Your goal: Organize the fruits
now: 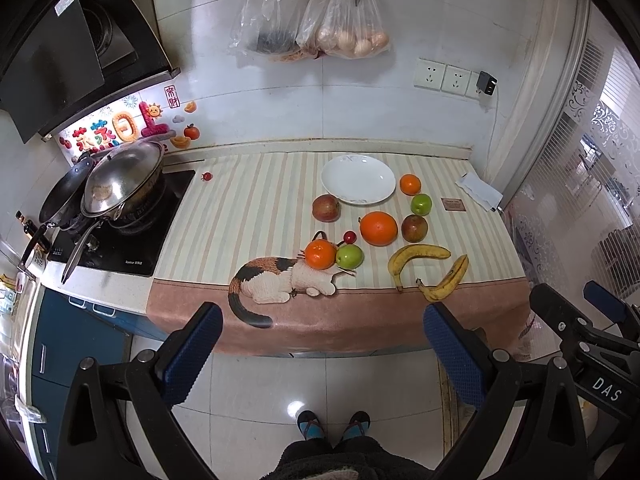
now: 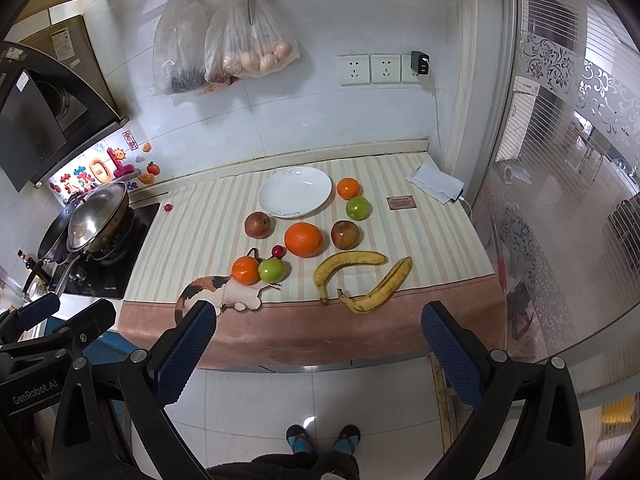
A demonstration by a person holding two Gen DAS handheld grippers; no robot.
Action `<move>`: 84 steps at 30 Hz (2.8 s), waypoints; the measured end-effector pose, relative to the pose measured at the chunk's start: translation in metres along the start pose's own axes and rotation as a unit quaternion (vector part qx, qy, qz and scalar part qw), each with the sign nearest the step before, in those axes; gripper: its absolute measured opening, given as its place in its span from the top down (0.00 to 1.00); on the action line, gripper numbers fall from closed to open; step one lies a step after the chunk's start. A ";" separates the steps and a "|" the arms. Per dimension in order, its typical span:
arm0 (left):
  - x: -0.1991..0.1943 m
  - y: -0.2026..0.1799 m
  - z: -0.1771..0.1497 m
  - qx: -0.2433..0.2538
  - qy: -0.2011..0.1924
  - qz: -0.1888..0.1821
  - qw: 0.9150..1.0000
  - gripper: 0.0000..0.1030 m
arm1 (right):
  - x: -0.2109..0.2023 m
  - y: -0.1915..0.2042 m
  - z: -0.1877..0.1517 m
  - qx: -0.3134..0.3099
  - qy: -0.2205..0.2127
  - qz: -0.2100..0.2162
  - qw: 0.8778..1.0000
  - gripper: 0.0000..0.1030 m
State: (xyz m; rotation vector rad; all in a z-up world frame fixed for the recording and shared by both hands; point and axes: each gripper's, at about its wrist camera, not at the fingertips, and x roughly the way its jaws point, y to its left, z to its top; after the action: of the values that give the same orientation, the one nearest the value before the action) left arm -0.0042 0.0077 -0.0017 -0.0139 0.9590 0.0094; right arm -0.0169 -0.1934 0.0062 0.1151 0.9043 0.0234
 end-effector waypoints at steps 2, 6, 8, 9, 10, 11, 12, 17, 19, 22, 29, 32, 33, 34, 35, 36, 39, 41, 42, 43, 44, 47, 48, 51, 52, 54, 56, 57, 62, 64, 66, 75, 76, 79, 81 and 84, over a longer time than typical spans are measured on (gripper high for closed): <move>0.000 -0.001 0.000 0.000 0.000 0.000 1.000 0.00 | 0.000 0.001 0.000 0.000 0.000 0.000 1.000 0.00; 0.000 -0.001 0.000 0.000 0.000 0.001 1.000 0.00 | -0.001 0.000 0.000 0.000 0.000 0.000 1.000 0.00; 0.000 -0.001 0.000 -0.001 0.000 0.000 1.000 0.00 | -0.001 0.000 -0.001 -0.001 -0.001 -0.001 1.000 0.00; 0.000 -0.001 0.000 -0.001 0.000 0.000 1.000 0.00 | -0.001 0.000 -0.001 -0.001 -0.001 -0.001 1.000 0.00; 0.000 -0.001 -0.001 -0.001 -0.001 0.000 1.000 0.00 | -0.001 0.000 0.003 -0.001 -0.001 -0.001 1.000 0.00; 0.000 -0.001 0.000 0.000 -0.001 0.000 1.000 0.00 | -0.001 0.000 0.003 -0.001 -0.001 -0.001 1.000 0.00; 0.000 -0.001 0.000 0.000 -0.001 0.000 1.000 0.00 | -0.002 0.001 0.004 -0.001 -0.001 -0.002 1.000 0.00; 0.001 -0.003 0.003 0.001 0.000 0.000 1.000 0.00 | -0.002 -0.001 0.005 0.001 -0.003 -0.004 1.000 0.00; 0.001 -0.003 0.003 0.001 0.000 0.000 1.000 0.00 | -0.002 -0.001 0.005 0.001 -0.003 -0.004 1.000 0.00; 0.001 -0.003 0.004 0.000 0.000 0.000 1.000 0.00 | -0.002 -0.001 0.004 0.000 -0.003 -0.004 1.000 0.00; 0.001 -0.003 0.005 0.001 -0.001 0.001 1.000 0.00 | -0.003 0.000 0.005 -0.001 -0.006 -0.004 1.000 0.00; 0.001 -0.003 0.005 0.001 -0.001 0.000 1.000 0.00 | -0.003 0.000 0.005 -0.001 -0.006 -0.003 1.000 0.00; 0.001 -0.003 0.006 0.001 -0.001 0.000 1.000 0.00 | -0.003 0.000 0.005 -0.001 -0.005 -0.003 1.000 0.00; 0.002 -0.003 0.006 0.001 -0.001 0.001 1.000 0.00 | -0.003 0.000 0.005 -0.001 -0.006 -0.003 1.000 0.00; 0.001 -0.003 0.005 0.001 -0.001 0.001 1.000 0.00 | -0.003 0.000 0.005 -0.001 -0.006 -0.003 1.000 0.00; 0.001 -0.003 0.005 0.001 -0.001 0.000 1.000 0.00 | -0.003 0.000 0.005 -0.001 -0.006 -0.002 1.000 0.00; 0.001 -0.003 0.005 0.001 -0.002 0.000 1.000 0.00 | -0.004 0.002 0.005 -0.002 -0.006 -0.002 1.000 0.00; 0.001 -0.003 0.005 0.001 -0.001 0.000 1.000 0.00 | -0.004 0.002 0.005 -0.001 -0.006 -0.001 1.000 0.00; 0.001 -0.003 0.005 0.001 -0.001 0.000 1.000 0.00 | -0.004 0.003 0.005 -0.001 -0.006 -0.002 1.000 0.00; 0.001 -0.003 0.005 0.001 -0.001 -0.001 1.000 0.00 | -0.004 0.003 0.005 -0.001 -0.005 -0.002 1.000 0.00; 0.002 -0.002 0.006 0.002 -0.001 -0.001 1.000 0.00 | -0.004 0.003 0.005 0.000 -0.005 -0.001 1.000 0.00; 0.001 0.000 0.007 0.002 -0.001 -0.002 1.000 0.00 | -0.005 0.004 0.005 -0.001 -0.005 -0.002 1.000 0.00; 0.001 0.000 0.008 0.002 -0.001 -0.002 1.000 0.00 | -0.005 0.004 0.006 0.000 -0.005 -0.001 1.000 0.00; 0.001 0.000 0.008 0.002 -0.001 -0.002 1.000 0.00 | -0.005 0.004 0.005 -0.001 -0.006 -0.002 1.000 0.00; 0.001 0.000 0.007 0.002 0.000 -0.002 1.000 0.00 | -0.005 0.004 0.006 -0.001 -0.006 -0.001 1.000 0.00; 0.001 0.000 0.007 0.001 -0.001 -0.002 1.000 0.00 | -0.005 0.004 0.006 0.000 -0.005 -0.001 1.000 0.00; 0.001 -0.001 0.007 0.001 -0.001 -0.002 1.000 0.00 | -0.005 0.004 0.006 0.000 -0.006 -0.001 1.000 0.00; 0.001 0.000 0.008 0.002 0.000 -0.003 1.000 0.00 | -0.005 0.004 0.006 0.000 -0.006 -0.002 1.000 0.00; 0.006 0.003 0.011 0.007 -0.003 -0.003 1.000 0.00 | 0.000 0.000 0.007 0.024 -0.008 -0.004 1.000 0.00; 0.013 0.004 0.016 0.017 -0.014 0.010 1.000 0.00 | 0.008 -0.005 0.006 0.047 -0.009 -0.005 0.999 0.00; 0.024 0.005 0.021 0.033 -0.023 0.026 0.999 0.00 | 0.022 -0.012 0.005 0.072 -0.005 -0.014 0.997 0.00; 0.118 -0.028 0.056 0.141 -0.007 0.041 0.989 0.00 | 0.128 -0.069 -0.002 0.201 0.055 -0.031 0.977 0.00; 0.127 -0.033 0.058 0.152 -0.003 0.041 0.988 0.00 | 0.143 -0.077 -0.002 0.212 0.064 -0.037 0.974 0.00; 0.170 -0.058 0.070 0.191 0.021 0.043 0.980 0.01 | 0.201 -0.107 -0.003 0.247 0.097 -0.041 0.963 0.00; 0.197 -0.076 0.076 0.213 0.034 0.044 0.975 0.01 | 0.238 -0.122 -0.005 0.263 0.121 -0.041 0.956 0.02; 0.249 -0.111 0.083 0.257 0.063 0.050 0.963 0.05 | 0.299 -0.146 -0.011 0.279 0.159 -0.036 0.947 0.13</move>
State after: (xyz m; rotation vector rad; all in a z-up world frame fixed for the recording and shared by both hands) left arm 0.2078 -0.1020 -0.1572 0.5184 1.0653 -0.1484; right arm 0.1550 -0.3167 -0.2505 0.6193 1.2187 -0.2930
